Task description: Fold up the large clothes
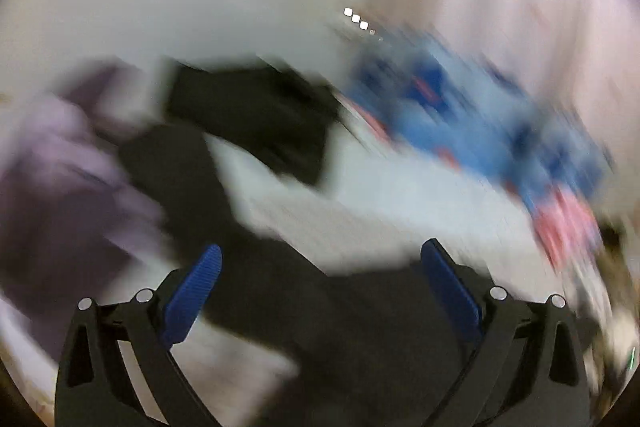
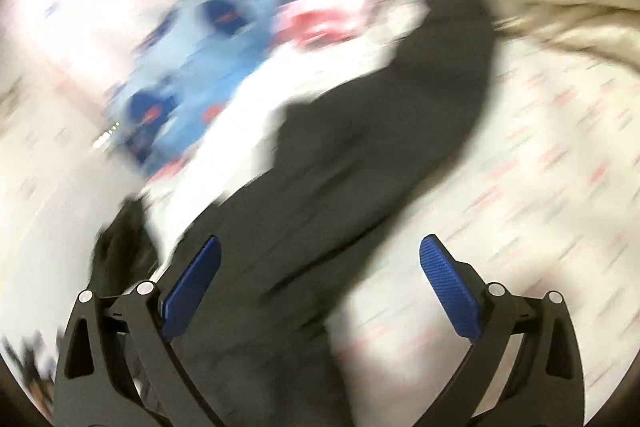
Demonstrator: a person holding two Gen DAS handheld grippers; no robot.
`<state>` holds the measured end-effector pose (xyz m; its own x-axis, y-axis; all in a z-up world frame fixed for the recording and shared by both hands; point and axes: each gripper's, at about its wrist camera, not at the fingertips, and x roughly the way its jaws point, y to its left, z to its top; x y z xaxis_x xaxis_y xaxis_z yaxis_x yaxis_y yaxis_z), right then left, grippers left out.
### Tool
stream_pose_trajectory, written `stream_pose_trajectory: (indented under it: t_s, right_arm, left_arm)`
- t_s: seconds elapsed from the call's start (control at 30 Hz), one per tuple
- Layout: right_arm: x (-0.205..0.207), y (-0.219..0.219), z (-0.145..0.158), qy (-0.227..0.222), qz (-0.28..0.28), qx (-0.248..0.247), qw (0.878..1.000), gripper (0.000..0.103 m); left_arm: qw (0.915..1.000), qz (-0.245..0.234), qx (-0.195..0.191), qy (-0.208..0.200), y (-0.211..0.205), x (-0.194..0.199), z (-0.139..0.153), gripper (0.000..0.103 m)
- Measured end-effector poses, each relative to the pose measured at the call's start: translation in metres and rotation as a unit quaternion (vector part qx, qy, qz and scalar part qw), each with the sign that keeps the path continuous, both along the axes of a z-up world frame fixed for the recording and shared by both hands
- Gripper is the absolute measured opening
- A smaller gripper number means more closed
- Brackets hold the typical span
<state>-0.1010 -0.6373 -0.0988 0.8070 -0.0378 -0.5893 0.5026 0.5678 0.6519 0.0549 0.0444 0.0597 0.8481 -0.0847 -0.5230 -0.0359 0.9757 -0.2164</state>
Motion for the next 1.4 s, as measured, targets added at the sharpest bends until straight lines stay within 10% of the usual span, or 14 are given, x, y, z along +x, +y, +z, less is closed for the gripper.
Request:
stream_pose_trajectory:
  t_s: [0.17, 0.47, 0.53, 0.57, 0.73, 0.83, 0.93, 1.0, 1.1, 1.3, 1.4]
  right_arm:
    - [0.025, -0.101, -0.011, 0.045, -0.070, -0.002, 0.996, 0.096]
    - [0.102, -0.155, -0.046, 0.110, -0.104, -0.076, 0.985, 0.096]
    - [0.108, -0.162, -0.036, 0.105, -0.094, -0.070, 0.988, 0.052]
    - [0.108, -0.165, -0.027, 0.092, -0.084, -0.066, 0.990, 0.003]
    - [0.047, -0.141, 0.075, -0.079, -0.102, -0.132, 0.983, 0.003]
    - [0.014, -0.139, 0.069, -0.062, -0.137, -0.162, 0.975, 0.006]
    - [0.011, -0.167, 0.005, -0.002, -0.115, -0.049, 0.992, 0.076]
    - [-0.002, -0.183, -0.032, -0.045, -0.124, 0.056, 0.990, 0.085]
    - [-0.006, -0.191, -0.040, -0.093, -0.135, 0.069, 0.984, 0.093]
    - [0.036, -0.210, -0.020, -0.044, -0.110, 0.027, 0.993, 0.089]
    - [0.048, -0.209, -0.015, 0.013, -0.099, 0.015, 0.995, 0.032]
  left_arm:
    - [0.9952, -0.071, -0.015, 0.066, -0.108, 0.048, -0.090, 0.096]
    - [0.9909, -0.075, -0.066, 0.090, -0.124, 0.059, -0.148, 0.096]
    - [0.9890, -0.076, -0.083, 0.096, -0.114, 0.057, -0.150, 0.096]
    - [0.9887, -0.076, -0.085, 0.097, -0.113, 0.057, -0.151, 0.096]
    - [0.9876, -0.074, -0.093, 0.102, -0.110, 0.056, -0.155, 0.096]
    - [0.9863, -0.074, -0.100, 0.109, -0.108, 0.055, -0.156, 0.096]
    - [0.9854, -0.081, -0.099, 0.113, -0.109, 0.056, -0.156, 0.096]
    - [0.9854, -0.087, -0.093, 0.112, -0.111, 0.056, -0.155, 0.096]
    - [0.9856, -0.092, -0.086, 0.113, -0.114, 0.056, -0.156, 0.096]
    - [0.9848, -0.093, -0.084, 0.120, -0.116, 0.057, -0.159, 0.096]
    - [0.9853, -0.093, -0.082, 0.118, -0.116, 0.057, -0.159, 0.096]
